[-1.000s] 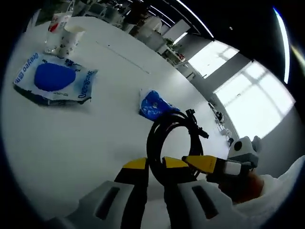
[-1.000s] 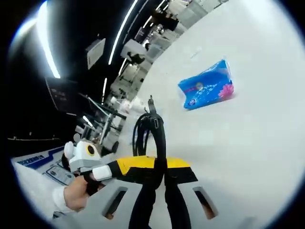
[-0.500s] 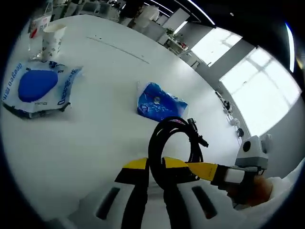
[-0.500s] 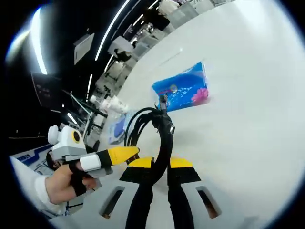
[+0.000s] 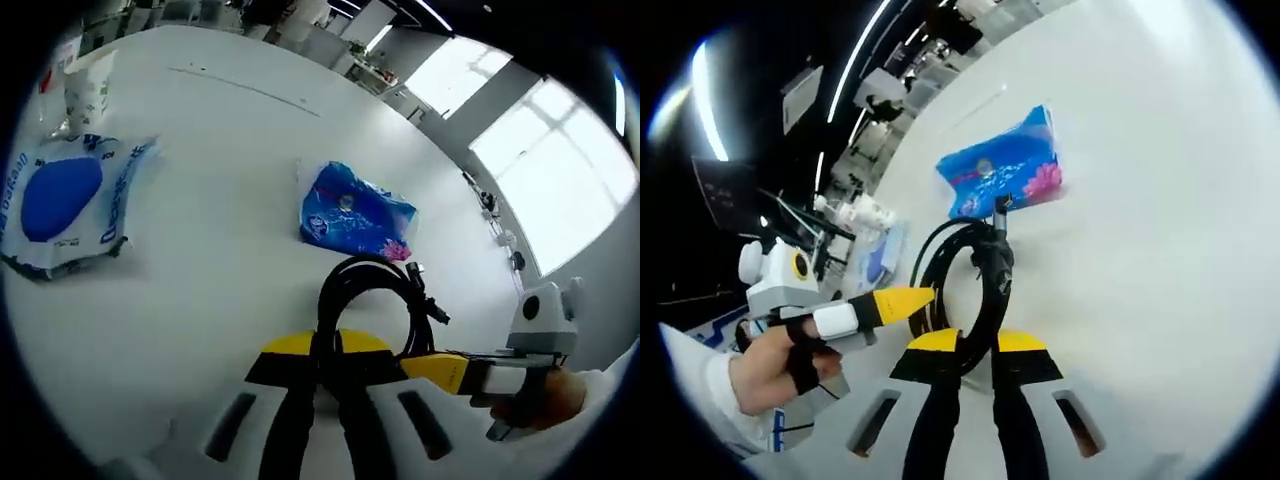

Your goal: Arrange the tabletop items into an orderly group along one side of the table until the central work area is clear of visible clutter.

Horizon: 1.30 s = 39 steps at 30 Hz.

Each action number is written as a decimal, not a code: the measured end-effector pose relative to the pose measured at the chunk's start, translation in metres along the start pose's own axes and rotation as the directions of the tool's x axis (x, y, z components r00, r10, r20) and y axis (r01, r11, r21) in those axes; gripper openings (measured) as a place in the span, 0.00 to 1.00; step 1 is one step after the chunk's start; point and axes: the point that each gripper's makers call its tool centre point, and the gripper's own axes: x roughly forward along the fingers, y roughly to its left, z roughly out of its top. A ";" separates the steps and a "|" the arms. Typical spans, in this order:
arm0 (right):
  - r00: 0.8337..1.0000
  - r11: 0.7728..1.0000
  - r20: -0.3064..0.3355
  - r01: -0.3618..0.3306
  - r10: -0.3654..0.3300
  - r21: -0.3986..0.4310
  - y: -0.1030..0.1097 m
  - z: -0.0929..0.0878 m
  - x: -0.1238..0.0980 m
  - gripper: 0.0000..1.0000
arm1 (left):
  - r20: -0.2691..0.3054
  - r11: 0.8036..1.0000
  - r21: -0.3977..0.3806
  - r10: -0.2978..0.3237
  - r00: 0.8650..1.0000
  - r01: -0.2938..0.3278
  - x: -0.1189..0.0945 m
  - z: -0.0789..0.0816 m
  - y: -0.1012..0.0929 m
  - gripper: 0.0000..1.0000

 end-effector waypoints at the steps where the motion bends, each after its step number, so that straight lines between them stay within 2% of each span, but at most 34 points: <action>1: 1.000 1.000 0.000 0.001 -0.001 -0.005 -0.001 0.000 0.000 0.09 | 0.002 1.000 0.000 -0.002 1.000 0.002 0.000 0.001 0.000 0.03; 6: 1.000 1.000 -0.023 -0.001 0.002 0.016 -0.002 -0.002 0.003 0.10 | -0.004 1.000 0.012 0.009 1.000 -0.009 0.004 0.003 0.004 0.03; 13: 1.000 0.999 -0.023 -0.007 0.008 0.031 0.000 -0.001 0.005 0.10 | -0.009 1.000 0.030 0.009 1.000 -0.009 0.005 0.005 0.007 0.03; 23: 0.999 0.998 -0.038 0.028 -0.026 0.050 -0.009 -0.009 -0.007 0.06 | -0.001 0.999 0.041 0.011 1.000 -0.011 0.008 0.009 0.009 0.03; 28: 0.999 0.999 -0.027 0.018 -0.016 0.050 -0.010 -0.006 -0.014 0.06 | 0.005 0.999 0.043 0.015 1.000 -0.015 0.008 0.009 0.009 0.03; 35: 1.000 0.998 -0.009 0.010 -0.010 0.060 -0.011 -0.004 -0.019 0.06 | 0.012 0.996 0.084 0.024 1.000 -0.025 0.009 0.009 0.009 0.05; 39: 1.000 0.998 0.000 0.000 0.000 0.057 -0.009 -0.004 -0.022 0.06 | 0.022 0.993 0.115 0.028 0.999 -0.030 0.008 0.009 0.009 0.10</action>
